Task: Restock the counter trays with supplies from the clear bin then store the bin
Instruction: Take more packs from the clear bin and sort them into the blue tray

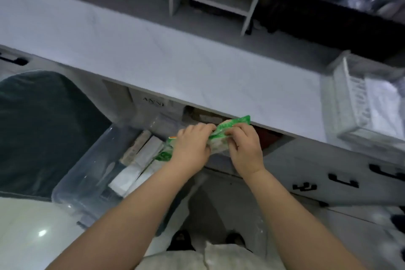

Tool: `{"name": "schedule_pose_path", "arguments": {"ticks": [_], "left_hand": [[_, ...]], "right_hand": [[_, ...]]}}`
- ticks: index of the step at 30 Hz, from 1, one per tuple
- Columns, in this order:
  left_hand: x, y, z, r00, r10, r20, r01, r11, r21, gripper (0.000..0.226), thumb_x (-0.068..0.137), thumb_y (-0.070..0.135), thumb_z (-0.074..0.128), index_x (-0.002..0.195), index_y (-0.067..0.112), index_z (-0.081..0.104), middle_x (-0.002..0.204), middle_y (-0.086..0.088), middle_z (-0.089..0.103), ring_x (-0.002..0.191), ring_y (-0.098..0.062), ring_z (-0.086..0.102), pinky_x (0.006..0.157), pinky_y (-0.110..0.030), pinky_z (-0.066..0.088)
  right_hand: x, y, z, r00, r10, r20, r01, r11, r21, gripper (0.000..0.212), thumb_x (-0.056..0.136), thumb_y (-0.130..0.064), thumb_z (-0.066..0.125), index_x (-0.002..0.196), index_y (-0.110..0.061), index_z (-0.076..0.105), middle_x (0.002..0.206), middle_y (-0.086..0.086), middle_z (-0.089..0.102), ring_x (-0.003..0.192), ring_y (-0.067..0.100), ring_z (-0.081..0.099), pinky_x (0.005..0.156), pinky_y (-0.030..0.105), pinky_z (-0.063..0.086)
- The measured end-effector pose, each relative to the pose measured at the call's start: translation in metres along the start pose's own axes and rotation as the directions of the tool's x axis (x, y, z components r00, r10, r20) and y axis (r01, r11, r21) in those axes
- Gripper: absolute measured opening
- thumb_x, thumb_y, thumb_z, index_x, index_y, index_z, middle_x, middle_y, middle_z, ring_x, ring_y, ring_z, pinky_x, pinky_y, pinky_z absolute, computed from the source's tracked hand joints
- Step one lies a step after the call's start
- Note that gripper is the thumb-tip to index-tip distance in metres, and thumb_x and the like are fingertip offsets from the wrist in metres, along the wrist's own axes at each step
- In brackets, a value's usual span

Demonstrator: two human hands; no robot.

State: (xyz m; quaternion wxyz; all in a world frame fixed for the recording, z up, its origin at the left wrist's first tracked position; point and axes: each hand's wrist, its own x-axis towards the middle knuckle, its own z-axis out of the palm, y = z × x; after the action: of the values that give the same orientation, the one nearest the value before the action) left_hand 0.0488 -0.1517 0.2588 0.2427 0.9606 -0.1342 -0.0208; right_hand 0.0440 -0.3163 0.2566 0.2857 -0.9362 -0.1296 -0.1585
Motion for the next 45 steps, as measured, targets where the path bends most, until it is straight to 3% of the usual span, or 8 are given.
{"name": "schedule_pose_path", "arguments": {"ticks": [3, 7, 10, 14, 22, 26, 38, 45], "left_hand": [[0.022, 0.054, 0.006, 0.988, 0.152, -0.002, -0.152, 0.986, 0.066, 0.048, 0.083, 0.017, 0.057, 0.128, 0.028, 0.048, 0.123, 0.002, 0.056, 0.109, -0.026, 0.050, 0.085, -0.041, 0.036], [0.058, 0.137, 0.006, 0.959, 0.280, 0.033, -0.282, 0.952, 0.119, 0.046, 0.084, 0.017, 0.055, 0.128, 0.030, 0.048, 0.124, 0.004, 0.058, 0.110, -0.026, 0.052, 0.086, -0.040, 0.039], [0.087, 0.208, 0.005, 0.928, 0.369, 0.049, -0.372, 0.917, 0.147, 0.045, 0.083, 0.016, 0.056, 0.125, 0.032, 0.051, 0.120, 0.003, 0.060, 0.107, -0.027, 0.054, 0.083, -0.040, 0.040], [0.117, 0.301, 0.013, 0.889, 0.458, -0.018, -0.448, 0.877, 0.173, 0.042, 0.081, 0.012, 0.058, 0.119, 0.030, 0.056, 0.113, 0.001, 0.064, 0.101, -0.027, 0.057, 0.080, -0.040, 0.044], [0.174, 0.457, 0.065, 0.864, 0.488, -0.123, -0.479, 0.872, 0.097, 0.044, 0.079, 0.011, 0.062, 0.121, 0.025, 0.058, 0.115, -0.001, 0.064, 0.103, -0.028, 0.058, 0.080, -0.040, 0.047], [0.208, 0.512, 0.088, 0.866, 0.480, -0.141, -0.476, 0.877, 0.061, 0.043, 0.078, 0.013, 0.061, 0.119, 0.024, 0.058, 0.113, -0.002, 0.064, 0.103, -0.028, 0.058, 0.084, -0.043, 0.048], [0.365, 0.589, 0.134, 0.831, 0.537, -0.142, -0.527, 0.843, 0.103, 0.045, 0.079, 0.014, 0.062, 0.122, 0.024, 0.058, 0.111, 0.000, 0.063, 0.100, -0.026, 0.057, 0.083, -0.042, 0.043], [0.430, 0.634, 0.161, 0.819, 0.553, -0.154, -0.547, 0.833, 0.081, 0.047, 0.077, 0.012, 0.062, 0.123, 0.024, 0.059, 0.113, 0.000, 0.065, 0.101, -0.027, 0.058, 0.082, -0.040, 0.043]], "right_hand": [[-0.014, 0.035, -0.048, 0.990, 0.058, -0.129, -0.062, 0.998, -0.029, 0.024, 0.070, 0.010, 0.069, 0.091, -0.003, 0.069, 0.095, 0.014, 0.061, 0.092, 0.029, 0.053, 0.078, 0.047, 0.049], [-0.038, 0.089, -0.119, 0.954, 0.086, -0.287, -0.124, 0.986, -0.115, 0.031, 0.074, -0.005, 0.078, 0.103, -0.012, 0.070, 0.111, 0.014, 0.056, 0.105, 0.029, 0.045, 0.094, 0.033, 0.040], [-0.061, 0.131, -0.177, 0.926, 0.127, -0.356, -0.203, 0.962, -0.183, 0.048, 0.074, -0.012, 0.078, 0.119, -0.016, 0.063, 0.120, 0.012, 0.054, 0.110, 0.028, 0.045, 0.097, 0.038, 0.042], [-0.093, 0.191, -0.264, 0.896, 0.136, -0.423, -0.260, 0.933, -0.250, 0.055, 0.073, -0.013, 0.078, 0.125, -0.014, 0.057, 0.121, 0.012, 0.054, 0.111, 0.022, 0.042, 0.097, 0.040, 0.041], [-0.127, 0.298, -0.398, 0.939, 0.057, -0.339, -0.215, 0.867, -0.450, 0.045, 0.069, -0.011, 0.080, 0.111, -0.006, 0.066, 0.109, 0.015, 0.064, 0.100, 0.036, 0.058, 0.089, 0.048, 0.049], [-0.126, 0.348, -0.432, 0.948, 0.097, -0.303, -0.232, 0.862, -0.450, 0.041, 0.068, -0.014, 0.081, 0.107, -0.006, 0.068, 0.105, 0.014, 0.066, 0.096, 0.036, 0.061, 0.085, 0.047, 0.049], [-0.041, 0.493, -0.457, 0.956, 0.265, -0.124, -0.288, 0.786, -0.547, 0.042, 0.077, -0.026, 0.073, 0.117, -0.017, 0.062, 0.113, 0.006, 0.061, 0.107, 0.030, 0.053, 0.088, 0.043, 0.043], [0.002, 0.584, -0.476, 0.919, 0.391, -0.047, -0.352, 0.761, -0.545, 0.047, 0.086, -0.029, 0.063, 0.131, -0.024, 0.051, 0.126, -0.001, 0.053, 0.117, 0.024, 0.044, 0.095, 0.037, 0.037]]}}
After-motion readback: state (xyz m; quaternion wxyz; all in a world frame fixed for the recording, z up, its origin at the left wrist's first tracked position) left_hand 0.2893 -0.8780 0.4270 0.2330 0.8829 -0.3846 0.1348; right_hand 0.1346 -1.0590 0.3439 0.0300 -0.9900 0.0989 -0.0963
